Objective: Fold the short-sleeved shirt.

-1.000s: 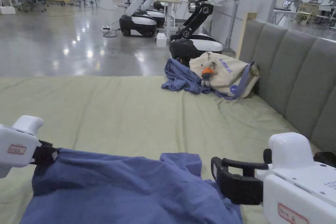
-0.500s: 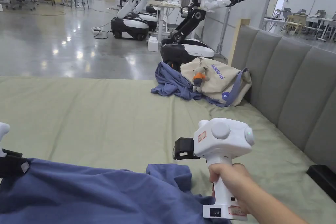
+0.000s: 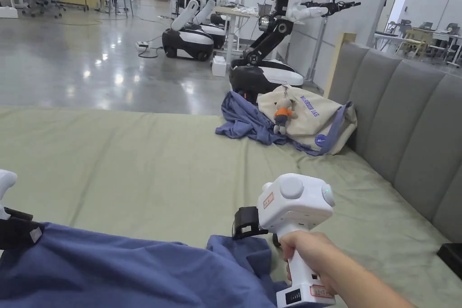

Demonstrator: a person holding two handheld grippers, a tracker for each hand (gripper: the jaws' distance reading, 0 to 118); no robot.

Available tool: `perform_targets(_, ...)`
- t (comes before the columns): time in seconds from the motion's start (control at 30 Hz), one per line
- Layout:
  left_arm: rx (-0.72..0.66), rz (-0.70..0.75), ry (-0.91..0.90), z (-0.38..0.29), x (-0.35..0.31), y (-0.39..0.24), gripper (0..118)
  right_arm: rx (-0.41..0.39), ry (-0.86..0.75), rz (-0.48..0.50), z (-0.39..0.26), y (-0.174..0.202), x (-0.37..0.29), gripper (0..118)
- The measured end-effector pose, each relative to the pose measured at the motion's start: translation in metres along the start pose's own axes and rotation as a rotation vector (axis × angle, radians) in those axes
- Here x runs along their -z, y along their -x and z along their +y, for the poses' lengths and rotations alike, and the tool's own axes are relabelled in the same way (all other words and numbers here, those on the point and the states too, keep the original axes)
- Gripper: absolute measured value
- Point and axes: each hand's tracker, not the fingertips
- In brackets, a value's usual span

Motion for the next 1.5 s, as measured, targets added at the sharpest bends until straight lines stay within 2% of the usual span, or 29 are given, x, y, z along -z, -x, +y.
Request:
perform_targets(0.1,-0.008,-0.006,-0.001,0.0,-0.001,0.001,9,0.025,-0.014,0.003,-0.003,-0.002,-0.005,94)
perform_targets(0.17,-0.007,-0.001,0.0,0.0,0.0,0.001,9,0.029,-0.021,-0.009,-0.006,-0.004,-0.01,79)
perform_targets(0.23,-0.01,-0.001,0.0,-0.001,0.0,0.0,9,0.05,-0.042,-0.001,-0.011,-0.005,-0.019,57)
perform_targets(0.3,-0.015,-0.008,0.0,-0.001,0.0,0.0,9,0.067,-0.035,0.091,-0.014,-0.006,-0.02,39)
perform_targets(0.43,-0.022,-0.009,-0.002,-0.001,0.0,-0.001,9,0.049,-0.025,0.06,-0.02,-0.001,-0.014,31)
perform_targets(0.53,-0.035,-0.014,-0.001,-0.002,-0.001,0.001,9,0.094,-0.025,0.129,-0.021,-0.003,-0.014,9)
perform_targets(0.57,-0.038,-0.015,0.0,-0.003,-0.002,0.001,9,0.085,-0.03,0.125,-0.021,-0.002,-0.015,6)
perform_targets(0.63,-0.036,-0.015,-0.003,-0.004,-0.003,0.0,9,0.061,-0.081,0.115,-0.022,0.0,-0.024,5)
perform_targets(0.8,-0.059,-0.036,-0.04,-0.001,-0.013,-0.002,9,0.054,-0.118,0.207,-0.023,0.005,-0.062,5)
perform_targets(0.83,-0.069,-0.045,-0.043,0.0,-0.016,-0.003,9,0.032,-0.166,0.186,-0.025,0.008,-0.074,5)
perform_targets(0.9,-0.05,-0.042,-0.072,0.001,-0.029,-0.009,9,0.01,-0.227,0.214,-0.03,0.009,-0.104,5)
perform_targets(1.0,-0.047,-0.068,-0.129,0.0,-0.057,-0.018,9,0.066,-0.293,0.306,-0.038,-0.001,-0.154,5)
perform_targets(1.1,-0.059,-0.098,-0.189,-0.005,-0.09,-0.028,9,-0.006,-0.38,0.304,-0.057,0.0,-0.204,5)
perform_targets(1.2,-0.07,-0.137,-0.232,-0.017,-0.129,-0.039,9,-0.037,-0.423,0.351,-0.088,0.0,-0.25,5)
perform_targets(1.27,-0.046,-0.164,-0.268,-0.029,-0.153,-0.049,9,-0.067,-0.475,0.34,-0.114,0.001,-0.278,5)
perform_targets(1.4,-0.08,-0.189,-0.32,-0.04,-0.193,-0.061,9,-0.071,-0.536,0.362,-0.155,0.002,-0.323,5)
perform_targets(1.5,-0.093,-0.197,-0.354,-0.035,-0.216,-0.064,9,-0.083,-0.597,0.351,-0.161,0.008,-0.352,5)
